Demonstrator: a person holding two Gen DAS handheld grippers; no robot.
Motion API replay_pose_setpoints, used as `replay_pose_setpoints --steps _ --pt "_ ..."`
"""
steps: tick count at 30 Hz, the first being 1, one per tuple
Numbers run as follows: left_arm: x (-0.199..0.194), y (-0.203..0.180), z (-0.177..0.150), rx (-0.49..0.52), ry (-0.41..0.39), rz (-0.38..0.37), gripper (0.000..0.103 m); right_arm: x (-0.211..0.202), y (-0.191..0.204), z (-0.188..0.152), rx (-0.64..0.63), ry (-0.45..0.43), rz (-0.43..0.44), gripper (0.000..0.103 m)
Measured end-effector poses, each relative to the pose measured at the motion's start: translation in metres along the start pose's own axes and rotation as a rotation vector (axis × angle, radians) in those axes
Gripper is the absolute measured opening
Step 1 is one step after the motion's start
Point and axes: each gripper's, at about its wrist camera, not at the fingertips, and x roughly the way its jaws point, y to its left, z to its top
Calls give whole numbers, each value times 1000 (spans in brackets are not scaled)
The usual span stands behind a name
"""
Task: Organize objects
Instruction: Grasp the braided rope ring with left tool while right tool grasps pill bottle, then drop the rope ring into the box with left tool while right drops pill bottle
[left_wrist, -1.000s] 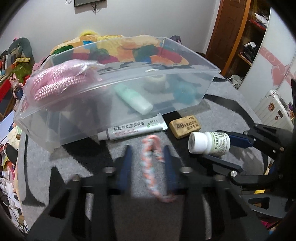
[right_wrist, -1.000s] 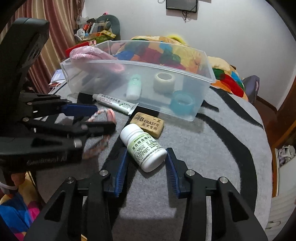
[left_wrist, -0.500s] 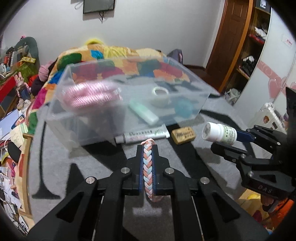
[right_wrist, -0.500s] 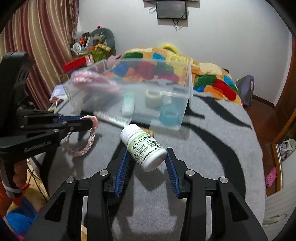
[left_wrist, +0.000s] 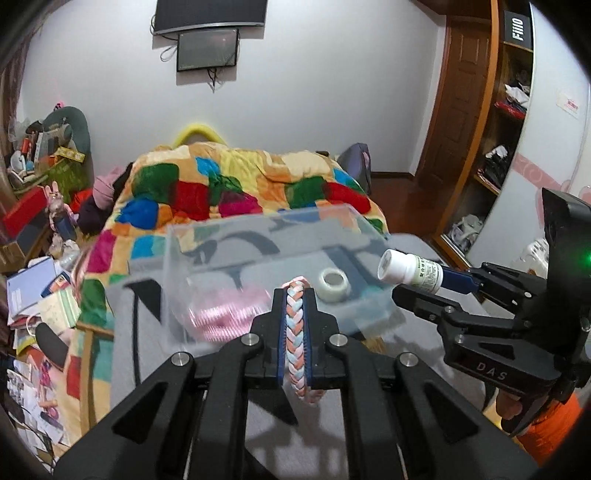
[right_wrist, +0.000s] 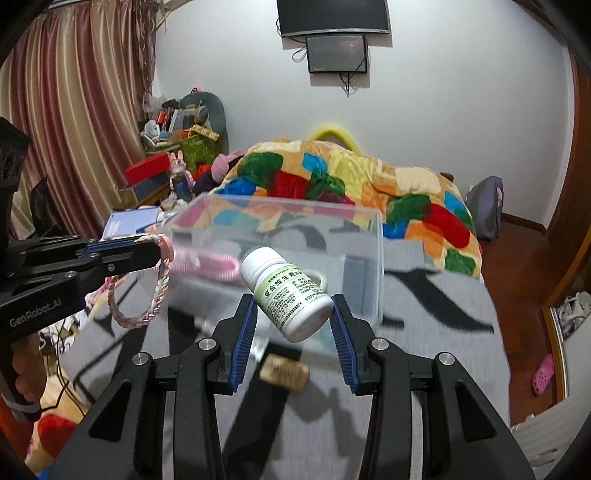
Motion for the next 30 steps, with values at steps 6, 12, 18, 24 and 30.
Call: replay_pose_setpoints --steps 6,12,18,24,30 --pt "17 15 26 -41 10 -10 6 20 0 30 13 1 13 37" --pt "56 22 39 -54 80 -29 6 53 1 36 8 73 19 37" --pt "98 18 30 -50 187 -20 6 84 5 27 -36 171 10 37" --pt "102 12 21 -19 200 1 7 89 4 22 -53 195 15 38" --pt "77 6 24 16 149 23 18 75 4 21 -63 178 19 38"
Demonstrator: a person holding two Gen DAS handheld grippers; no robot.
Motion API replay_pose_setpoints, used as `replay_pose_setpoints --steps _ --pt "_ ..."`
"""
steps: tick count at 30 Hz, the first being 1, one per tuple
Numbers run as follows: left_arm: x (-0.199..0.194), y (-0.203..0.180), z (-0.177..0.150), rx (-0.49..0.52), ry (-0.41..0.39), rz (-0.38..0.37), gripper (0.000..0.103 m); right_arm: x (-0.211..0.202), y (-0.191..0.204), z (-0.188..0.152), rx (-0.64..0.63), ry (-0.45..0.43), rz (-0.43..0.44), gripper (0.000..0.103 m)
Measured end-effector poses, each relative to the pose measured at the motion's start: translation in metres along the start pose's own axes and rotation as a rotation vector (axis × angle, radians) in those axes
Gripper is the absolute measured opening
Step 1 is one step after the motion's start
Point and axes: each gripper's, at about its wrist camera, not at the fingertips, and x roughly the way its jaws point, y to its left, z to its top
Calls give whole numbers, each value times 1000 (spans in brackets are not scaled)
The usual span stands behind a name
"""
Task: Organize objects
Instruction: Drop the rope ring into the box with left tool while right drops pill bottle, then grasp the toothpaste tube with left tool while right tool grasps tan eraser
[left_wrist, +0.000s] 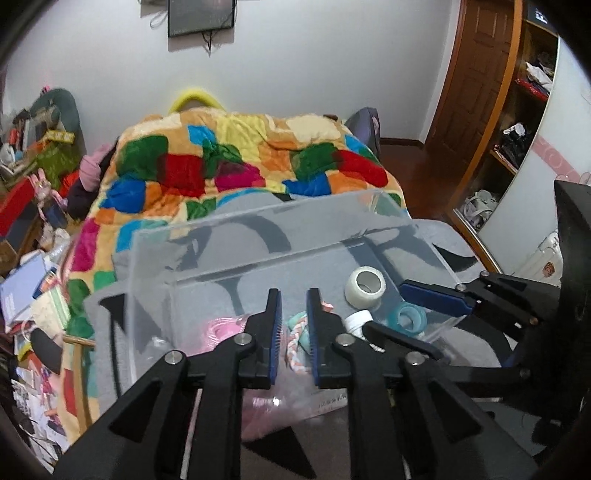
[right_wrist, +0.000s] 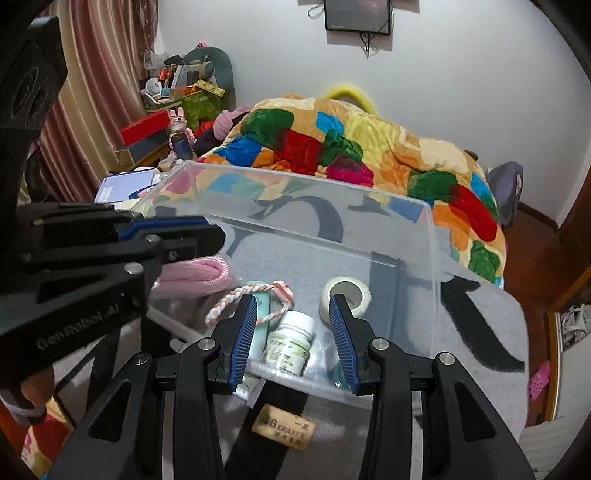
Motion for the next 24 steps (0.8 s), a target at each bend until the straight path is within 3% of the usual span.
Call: replay_pose_setpoints --steps 6,12,19,24 --pt "-36 -4 -14 28 -81 30 45 -36 3 -12 -25 -66 0 48" --pt "-52 -1 -44 38 -79 38 50 -60 4 -35 -32 -89 5 51" --pt "-19 9 -85 -1 43 20 52 -38 4 -68 -7 5 14 51" --pt "11 0 -96 46 98 28 43 -14 1 -81 27 71 8 51"
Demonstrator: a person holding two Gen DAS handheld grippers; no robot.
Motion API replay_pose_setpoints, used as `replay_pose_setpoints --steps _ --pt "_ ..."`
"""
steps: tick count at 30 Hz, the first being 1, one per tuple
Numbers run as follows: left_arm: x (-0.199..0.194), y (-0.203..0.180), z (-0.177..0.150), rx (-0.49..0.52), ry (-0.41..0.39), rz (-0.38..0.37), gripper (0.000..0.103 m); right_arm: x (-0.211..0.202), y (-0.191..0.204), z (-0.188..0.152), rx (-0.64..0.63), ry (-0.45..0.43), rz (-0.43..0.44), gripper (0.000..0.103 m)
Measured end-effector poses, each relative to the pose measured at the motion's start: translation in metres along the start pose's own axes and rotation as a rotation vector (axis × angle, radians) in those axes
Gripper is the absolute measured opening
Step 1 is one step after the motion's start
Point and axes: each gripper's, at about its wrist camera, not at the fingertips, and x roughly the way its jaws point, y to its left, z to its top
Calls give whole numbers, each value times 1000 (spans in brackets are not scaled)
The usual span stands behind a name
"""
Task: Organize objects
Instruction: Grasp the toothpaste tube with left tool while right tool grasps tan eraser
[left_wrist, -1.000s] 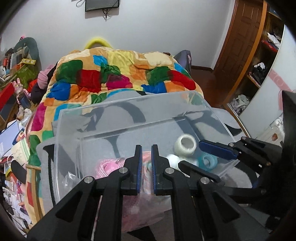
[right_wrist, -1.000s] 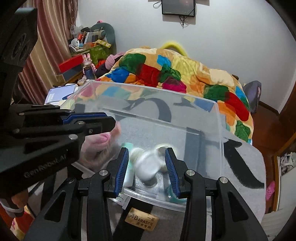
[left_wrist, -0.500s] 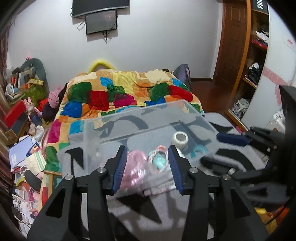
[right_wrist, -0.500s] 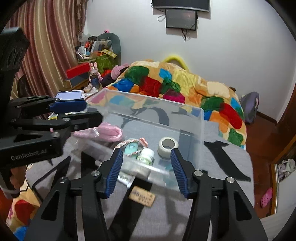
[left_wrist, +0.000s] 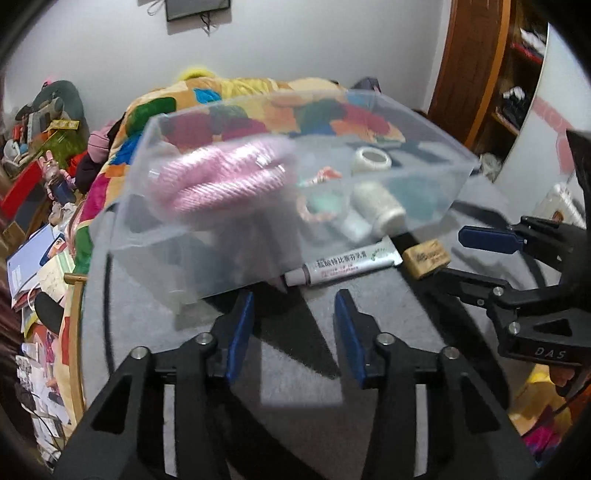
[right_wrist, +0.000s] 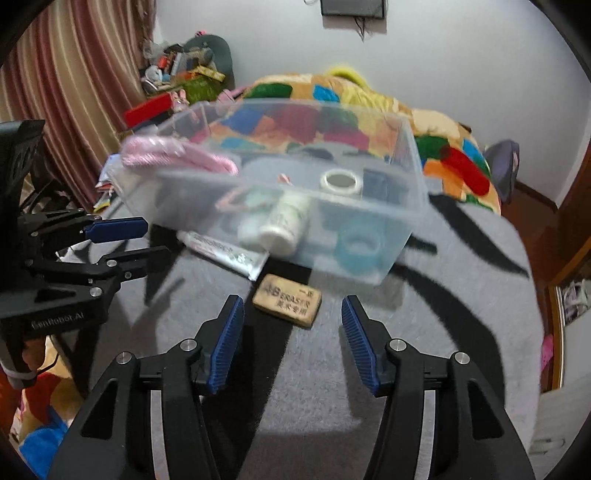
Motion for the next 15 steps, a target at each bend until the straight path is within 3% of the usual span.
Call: replay_pose_setpoints --steps 5,7,15 --pt "18 -5 7 21 12 -7 42 15 -1 1 3 18 -20 50" --pt "19 -10 8 37 10 -25 42 17 -4 2 17 15 -19 40" --pt "14 -26 2 83 -4 -47 40 18 -7 6 37 -2 -17 38"
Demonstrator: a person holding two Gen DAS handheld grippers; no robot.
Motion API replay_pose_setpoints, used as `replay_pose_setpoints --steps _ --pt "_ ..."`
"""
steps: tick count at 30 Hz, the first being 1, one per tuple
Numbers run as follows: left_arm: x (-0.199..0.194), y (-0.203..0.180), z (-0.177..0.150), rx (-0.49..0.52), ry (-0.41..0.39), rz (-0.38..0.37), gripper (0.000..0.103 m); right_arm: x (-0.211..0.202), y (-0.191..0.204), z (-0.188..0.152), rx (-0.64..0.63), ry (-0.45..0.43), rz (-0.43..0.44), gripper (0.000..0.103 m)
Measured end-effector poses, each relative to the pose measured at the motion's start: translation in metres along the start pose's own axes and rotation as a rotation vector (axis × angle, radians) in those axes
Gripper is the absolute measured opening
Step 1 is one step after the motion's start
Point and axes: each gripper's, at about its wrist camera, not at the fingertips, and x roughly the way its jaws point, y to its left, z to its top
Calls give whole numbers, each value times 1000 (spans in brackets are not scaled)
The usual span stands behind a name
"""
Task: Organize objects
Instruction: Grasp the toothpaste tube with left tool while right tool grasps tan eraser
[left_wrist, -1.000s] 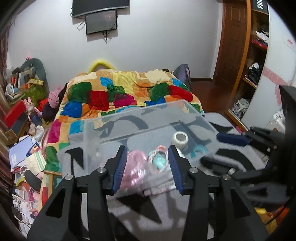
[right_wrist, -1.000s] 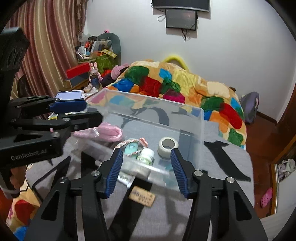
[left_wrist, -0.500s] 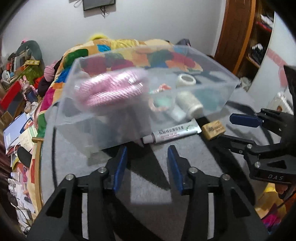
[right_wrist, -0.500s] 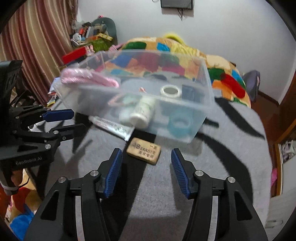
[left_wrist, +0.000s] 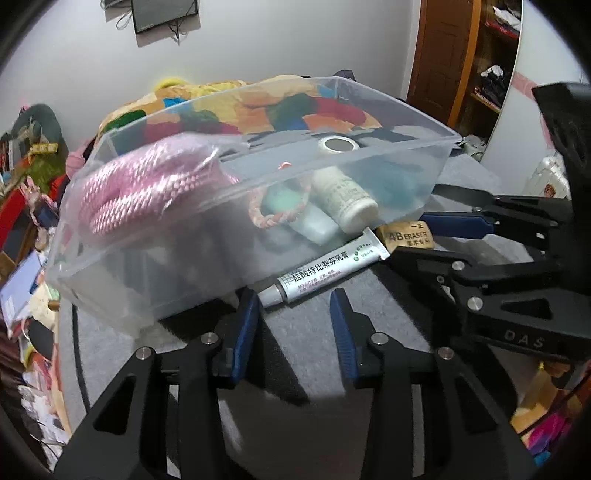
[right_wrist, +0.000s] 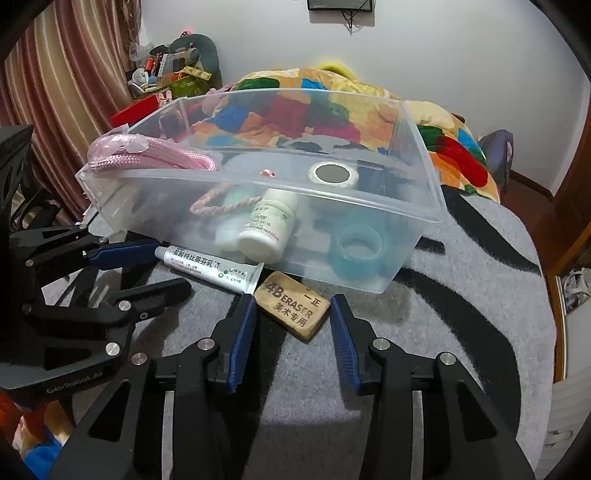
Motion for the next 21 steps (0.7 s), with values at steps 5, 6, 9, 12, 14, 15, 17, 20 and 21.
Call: replay_pose_setpoints --steps 5,6,9,12,14,15,17,20,21 --pt "-17 -4 -18 -5 2 -52 38 -5 -2 -6 -11 5 30 38" --pt "-21 -6 -24 -6 9 -67 38 -6 -1 -8 -16 6 30 37" --pt "-31 -16 -37 -13 24 -130 36 -9 2 -15 -23 18 60 33" --pt "-42 -28 -43 26 11 -107 36 -18 7 -25 -45 20 95 33" --pt "-47 -30 -42 30 -7 -88 36 -23 9 -29 -57 14 77 33" --pt "-48 -28 -39 21 -11 -78 36 -25 8 -30 -55 10 69 33" --pt "-44 -22 -34 1 -5 -52 36 -27 4 -28 -48 3 45 33" --pt "-31 -11 -24 -26 16 -41 36 -25 2 -20 -45 6 29 33" --pt "-26 -10 -22 -31 23 -40 36 -22 2 -17 -49 7 25 33"
